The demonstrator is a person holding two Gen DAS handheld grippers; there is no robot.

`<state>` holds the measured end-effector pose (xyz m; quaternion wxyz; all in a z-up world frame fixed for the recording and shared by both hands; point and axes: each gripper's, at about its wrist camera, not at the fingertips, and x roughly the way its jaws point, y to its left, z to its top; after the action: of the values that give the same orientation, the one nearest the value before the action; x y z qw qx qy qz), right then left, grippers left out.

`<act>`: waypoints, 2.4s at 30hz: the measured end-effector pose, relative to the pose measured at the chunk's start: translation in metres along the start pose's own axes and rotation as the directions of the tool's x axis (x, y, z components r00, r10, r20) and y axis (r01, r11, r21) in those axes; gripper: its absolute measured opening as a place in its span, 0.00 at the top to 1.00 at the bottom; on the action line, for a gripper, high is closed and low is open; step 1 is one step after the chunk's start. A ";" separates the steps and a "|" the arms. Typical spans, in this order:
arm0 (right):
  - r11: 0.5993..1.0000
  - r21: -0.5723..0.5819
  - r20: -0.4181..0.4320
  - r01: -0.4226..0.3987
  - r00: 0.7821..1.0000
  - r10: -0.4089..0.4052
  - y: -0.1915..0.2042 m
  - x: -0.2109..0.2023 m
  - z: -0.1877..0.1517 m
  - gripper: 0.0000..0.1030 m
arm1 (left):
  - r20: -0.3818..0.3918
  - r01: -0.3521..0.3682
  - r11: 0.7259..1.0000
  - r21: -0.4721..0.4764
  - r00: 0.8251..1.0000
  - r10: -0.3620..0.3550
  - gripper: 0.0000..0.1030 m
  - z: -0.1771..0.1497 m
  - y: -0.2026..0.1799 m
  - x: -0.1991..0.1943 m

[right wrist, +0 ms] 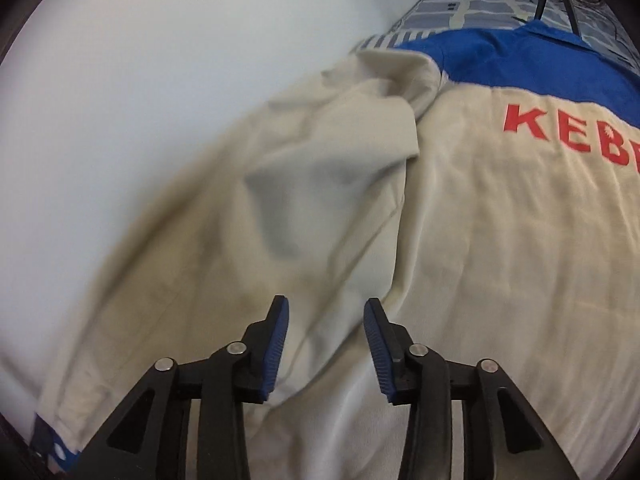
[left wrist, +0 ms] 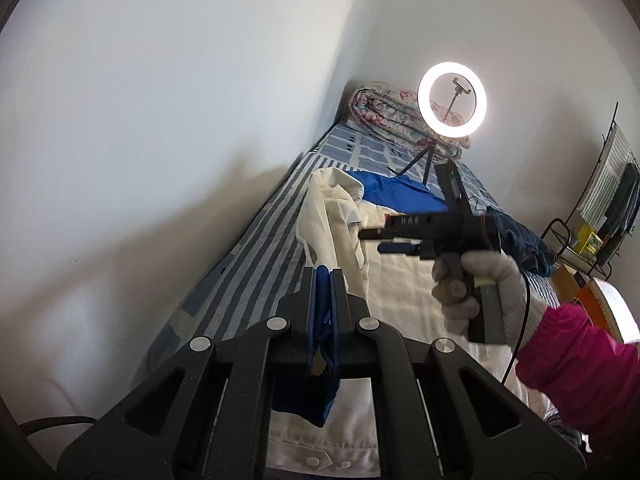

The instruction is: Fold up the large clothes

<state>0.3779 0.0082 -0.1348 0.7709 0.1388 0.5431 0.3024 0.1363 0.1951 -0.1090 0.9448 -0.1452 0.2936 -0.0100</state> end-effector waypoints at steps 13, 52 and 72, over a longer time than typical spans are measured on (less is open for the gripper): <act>0.979 -0.116 -0.040 0.170 0.984 -0.176 0.090 0.032 0.061 0.34 | -0.055 0.035 0.996 0.087 0.998 -0.031 0.96 -0.017 -0.022 0.004; 0.961 0.087 -0.095 0.262 0.963 -0.254 -0.115 -0.045 -0.081 0.92 | -0.291 0.281 0.953 0.114 0.926 -0.238 0.46 -0.093 -0.062 -0.013; 0.919 -0.242 0.091 0.312 0.950 -0.299 -0.006 -0.063 -0.029 0.48 | -0.483 0.205 0.942 -0.265 0.817 -0.314 0.82 -0.139 -0.016 0.070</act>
<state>0.3389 -0.0386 -0.1014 0.8338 -0.0395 0.4949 0.2414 0.1180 0.1353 -0.2527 0.8005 -0.2705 0.5138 -0.1484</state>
